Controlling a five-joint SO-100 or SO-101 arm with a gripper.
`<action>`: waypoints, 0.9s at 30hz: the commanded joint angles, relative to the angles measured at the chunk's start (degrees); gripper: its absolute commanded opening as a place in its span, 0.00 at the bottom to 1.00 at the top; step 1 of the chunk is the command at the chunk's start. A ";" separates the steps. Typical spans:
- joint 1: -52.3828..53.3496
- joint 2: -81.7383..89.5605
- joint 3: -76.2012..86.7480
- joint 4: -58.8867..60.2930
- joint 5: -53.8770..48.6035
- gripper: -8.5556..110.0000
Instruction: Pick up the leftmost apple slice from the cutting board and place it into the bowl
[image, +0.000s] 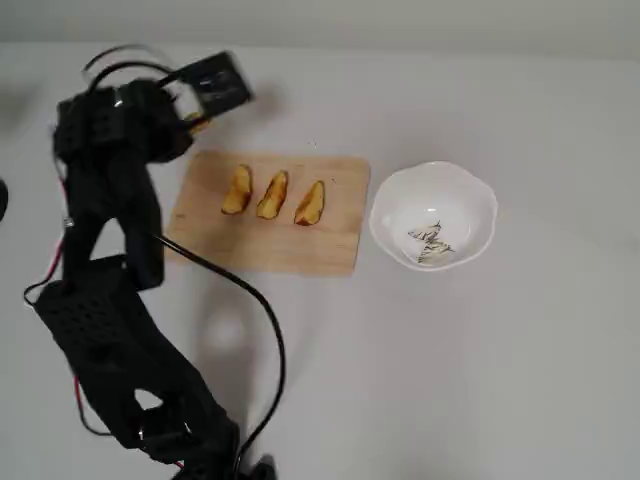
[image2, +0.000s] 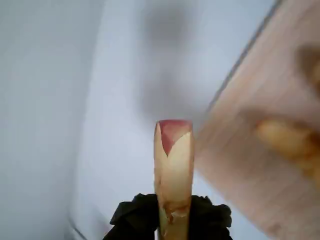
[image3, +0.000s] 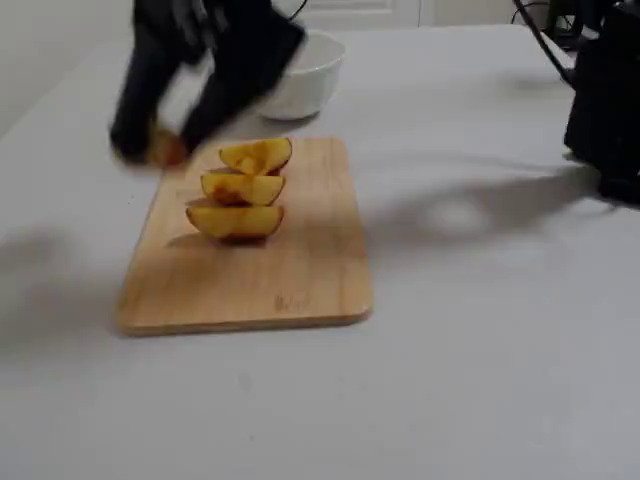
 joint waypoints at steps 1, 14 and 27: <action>16.08 7.29 -4.57 4.31 12.74 0.07; 35.68 7.47 -4.66 13.45 17.84 0.07; 37.27 6.94 -4.66 17.58 17.40 0.27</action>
